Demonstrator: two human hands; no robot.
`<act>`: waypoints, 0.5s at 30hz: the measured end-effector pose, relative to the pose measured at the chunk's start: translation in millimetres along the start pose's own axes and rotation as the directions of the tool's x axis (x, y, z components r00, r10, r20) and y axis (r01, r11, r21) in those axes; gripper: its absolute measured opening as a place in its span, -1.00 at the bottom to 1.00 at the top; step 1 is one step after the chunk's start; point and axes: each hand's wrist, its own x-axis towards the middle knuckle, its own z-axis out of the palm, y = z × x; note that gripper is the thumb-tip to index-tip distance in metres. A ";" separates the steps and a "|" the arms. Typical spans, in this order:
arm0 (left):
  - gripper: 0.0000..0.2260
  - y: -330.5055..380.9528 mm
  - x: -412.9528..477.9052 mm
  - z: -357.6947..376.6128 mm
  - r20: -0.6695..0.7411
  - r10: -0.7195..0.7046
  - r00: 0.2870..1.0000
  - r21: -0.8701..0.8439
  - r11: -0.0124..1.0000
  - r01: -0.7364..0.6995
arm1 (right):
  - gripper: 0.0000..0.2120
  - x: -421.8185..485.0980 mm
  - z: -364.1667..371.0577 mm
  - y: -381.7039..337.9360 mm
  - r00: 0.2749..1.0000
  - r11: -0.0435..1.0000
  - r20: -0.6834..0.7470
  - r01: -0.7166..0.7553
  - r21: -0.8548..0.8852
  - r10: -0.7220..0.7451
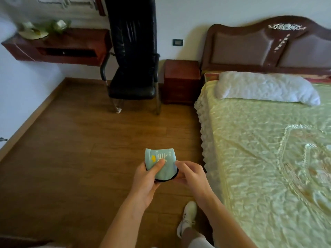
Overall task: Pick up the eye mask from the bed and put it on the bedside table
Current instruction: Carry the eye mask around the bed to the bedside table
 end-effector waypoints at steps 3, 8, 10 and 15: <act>-0.72 14.2 40.6 27.9 0.019 -0.006 1.000 0.021 1.000 0.005 | -0.76 38.6 -18.6 -13.0 1.000 0.999 -0.023 -0.005 0.044 0.006; -0.69 48.5 123.9 89.8 0.015 0.004 1.000 0.058 0.998 -0.005 | -0.75 130.7 -63.3 -49.8 0.999 0.999 -0.030 0.024 0.044 -0.023; -0.65 67.7 157.2 118.5 0.010 0.007 1.000 0.064 0.998 -0.008 | -0.74 170.2 -83.3 -69.9 0.999 0.998 -0.018 0.036 0.057 -0.035; -0.64 111.3 226.7 188.2 0.023 0.011 1.000 0.054 0.998 -0.012 | -0.75 254.4 -128.4 -117.9 0.998 0.998 -0.043 0.039 0.046 -0.037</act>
